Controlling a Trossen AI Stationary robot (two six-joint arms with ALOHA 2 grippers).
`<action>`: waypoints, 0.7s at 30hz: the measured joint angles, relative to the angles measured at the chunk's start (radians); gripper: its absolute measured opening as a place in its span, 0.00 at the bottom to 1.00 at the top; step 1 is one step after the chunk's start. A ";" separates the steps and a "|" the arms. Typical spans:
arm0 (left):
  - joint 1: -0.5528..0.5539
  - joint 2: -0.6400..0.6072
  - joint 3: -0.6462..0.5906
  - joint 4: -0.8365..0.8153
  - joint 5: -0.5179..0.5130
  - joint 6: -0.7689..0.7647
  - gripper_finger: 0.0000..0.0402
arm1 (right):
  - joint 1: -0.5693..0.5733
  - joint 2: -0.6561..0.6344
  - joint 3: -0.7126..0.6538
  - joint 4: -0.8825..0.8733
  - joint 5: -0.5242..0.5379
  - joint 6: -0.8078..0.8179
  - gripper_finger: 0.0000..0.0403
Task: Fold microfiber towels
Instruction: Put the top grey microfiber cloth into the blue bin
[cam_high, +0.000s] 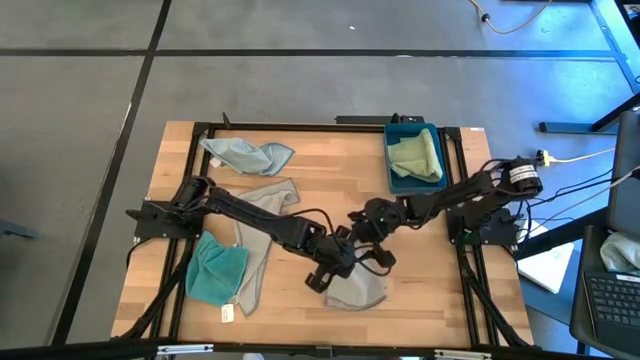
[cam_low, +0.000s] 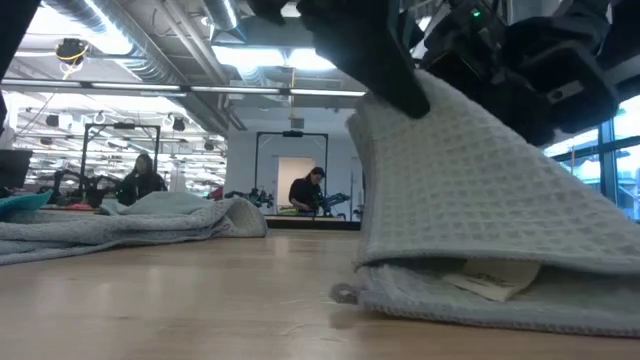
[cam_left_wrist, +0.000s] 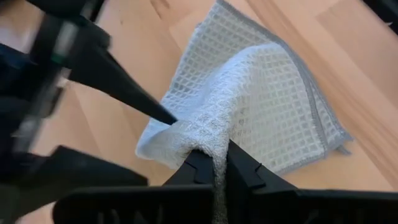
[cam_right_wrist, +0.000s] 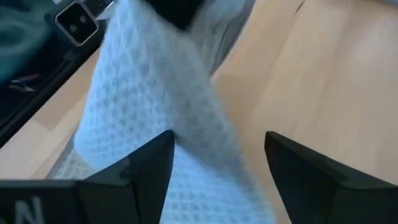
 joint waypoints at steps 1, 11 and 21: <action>0.000 0.000 0.000 -0.003 0.003 0.001 0.00 | -0.008 -0.007 0.002 -0.003 0.000 -0.010 0.63; 0.001 0.001 0.076 -0.064 -0.034 0.020 0.00 | -0.002 0.007 0.033 0.018 -0.081 -0.080 0.63; 0.002 0.001 0.114 -0.100 -0.046 0.023 0.00 | 0.013 0.018 0.033 0.002 -0.139 -0.064 0.58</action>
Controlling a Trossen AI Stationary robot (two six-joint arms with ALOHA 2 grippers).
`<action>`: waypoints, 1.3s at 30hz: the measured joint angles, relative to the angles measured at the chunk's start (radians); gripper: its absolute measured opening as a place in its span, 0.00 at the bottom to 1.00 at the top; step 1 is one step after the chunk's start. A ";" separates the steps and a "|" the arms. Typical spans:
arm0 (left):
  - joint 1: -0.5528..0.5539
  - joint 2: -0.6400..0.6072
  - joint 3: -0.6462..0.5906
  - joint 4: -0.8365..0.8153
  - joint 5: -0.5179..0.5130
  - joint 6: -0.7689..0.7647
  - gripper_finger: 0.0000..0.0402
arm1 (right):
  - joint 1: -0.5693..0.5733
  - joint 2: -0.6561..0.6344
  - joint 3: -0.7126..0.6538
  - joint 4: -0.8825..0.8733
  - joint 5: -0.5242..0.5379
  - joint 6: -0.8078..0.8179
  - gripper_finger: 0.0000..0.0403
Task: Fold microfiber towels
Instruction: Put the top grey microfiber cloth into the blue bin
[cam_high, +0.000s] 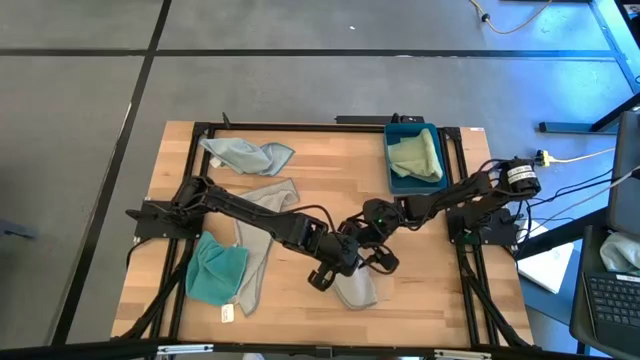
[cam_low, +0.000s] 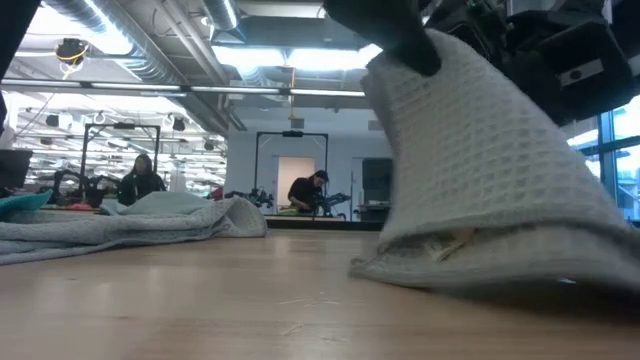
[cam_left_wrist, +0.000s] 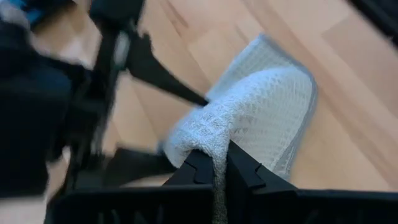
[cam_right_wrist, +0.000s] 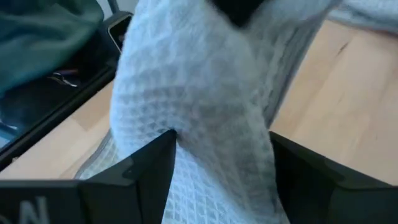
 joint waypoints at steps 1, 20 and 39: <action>0.000 0.000 0.000 -0.016 -0.008 0.000 0.00 | 0.000 -0.003 0.000 -0.014 -0.013 0.003 0.56; 0.107 0.004 0.000 -0.136 -0.127 -0.105 0.03 | 0.000 -0.230 -0.001 -0.402 0.231 0.034 0.02; 0.242 -0.093 0.001 -0.217 -0.280 -0.052 0.41 | 0.000 -0.419 0.000 -0.671 0.409 0.364 0.02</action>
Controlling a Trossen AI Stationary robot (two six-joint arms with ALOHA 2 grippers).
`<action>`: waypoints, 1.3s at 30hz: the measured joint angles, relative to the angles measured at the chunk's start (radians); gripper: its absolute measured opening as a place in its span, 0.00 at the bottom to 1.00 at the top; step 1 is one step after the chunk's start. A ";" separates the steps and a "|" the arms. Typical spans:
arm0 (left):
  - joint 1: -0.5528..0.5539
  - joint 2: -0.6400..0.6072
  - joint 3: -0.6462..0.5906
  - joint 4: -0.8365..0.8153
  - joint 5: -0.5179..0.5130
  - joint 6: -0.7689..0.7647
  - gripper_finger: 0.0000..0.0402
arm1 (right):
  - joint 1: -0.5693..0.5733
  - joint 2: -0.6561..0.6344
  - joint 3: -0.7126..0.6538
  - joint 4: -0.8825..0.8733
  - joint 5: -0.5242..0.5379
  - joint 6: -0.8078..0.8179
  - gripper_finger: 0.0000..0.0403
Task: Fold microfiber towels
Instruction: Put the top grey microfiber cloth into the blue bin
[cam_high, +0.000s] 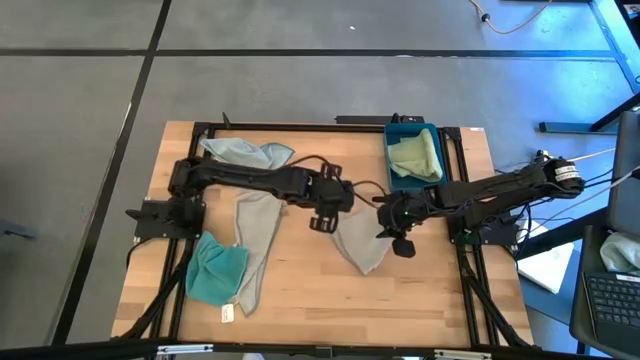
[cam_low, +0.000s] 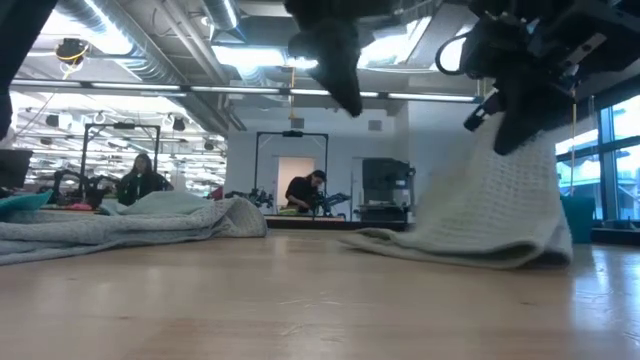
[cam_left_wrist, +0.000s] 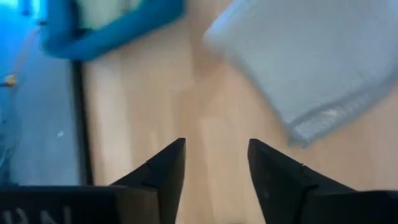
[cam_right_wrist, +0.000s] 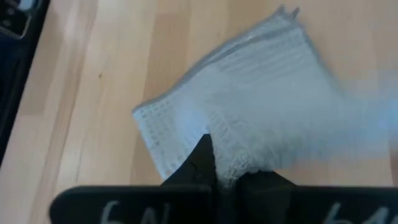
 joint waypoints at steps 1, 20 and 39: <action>0.002 -0.019 -0.001 -0.022 -0.013 -0.019 0.43 | -0.002 -0.001 0.000 0.001 0.007 0.010 0.02; -0.208 -0.299 -0.490 0.347 -0.132 -0.350 0.44 | -0.327 0.073 0.367 -0.227 0.098 -0.079 0.04; -0.220 -0.301 -0.839 0.753 -0.159 -0.441 0.44 | -0.786 0.299 0.987 -0.617 0.236 -0.287 0.07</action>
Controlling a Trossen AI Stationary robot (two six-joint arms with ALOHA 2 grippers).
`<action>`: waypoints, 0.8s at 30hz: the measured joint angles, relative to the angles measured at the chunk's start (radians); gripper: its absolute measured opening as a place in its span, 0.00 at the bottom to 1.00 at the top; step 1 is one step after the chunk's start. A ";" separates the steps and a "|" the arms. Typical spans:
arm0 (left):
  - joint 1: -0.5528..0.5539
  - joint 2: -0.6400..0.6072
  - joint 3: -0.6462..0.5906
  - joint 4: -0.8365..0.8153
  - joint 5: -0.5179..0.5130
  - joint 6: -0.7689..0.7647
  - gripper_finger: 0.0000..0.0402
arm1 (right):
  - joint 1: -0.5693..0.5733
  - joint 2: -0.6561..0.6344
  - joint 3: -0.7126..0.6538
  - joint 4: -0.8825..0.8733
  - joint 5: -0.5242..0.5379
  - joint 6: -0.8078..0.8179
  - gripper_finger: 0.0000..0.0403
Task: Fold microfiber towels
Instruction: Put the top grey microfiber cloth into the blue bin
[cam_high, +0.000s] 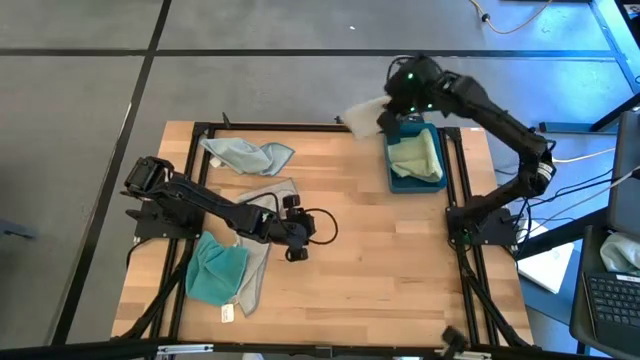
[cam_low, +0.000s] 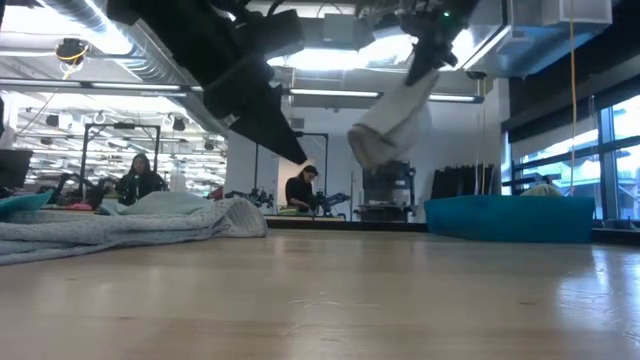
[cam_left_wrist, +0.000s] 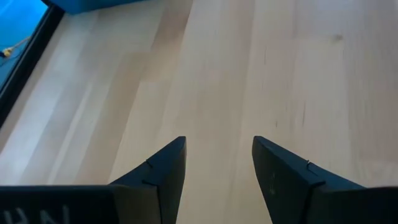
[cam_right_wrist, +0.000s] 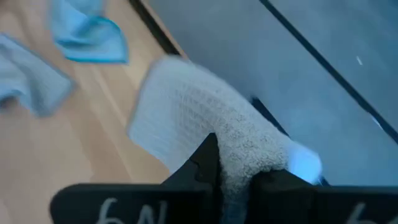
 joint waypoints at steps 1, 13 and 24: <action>0.000 0.000 -0.001 0.003 0.000 0.000 0.44 | -0.020 0.000 0.001 -0.014 0.000 -0.007 0.07; -0.008 0.000 -0.001 0.000 0.002 -0.005 0.44 | -0.178 0.000 -0.013 -0.087 0.002 0.004 0.09; -0.017 0.000 -0.001 -0.001 0.001 -0.013 0.44 | -0.236 -0.010 -0.054 -0.143 -0.010 0.017 0.11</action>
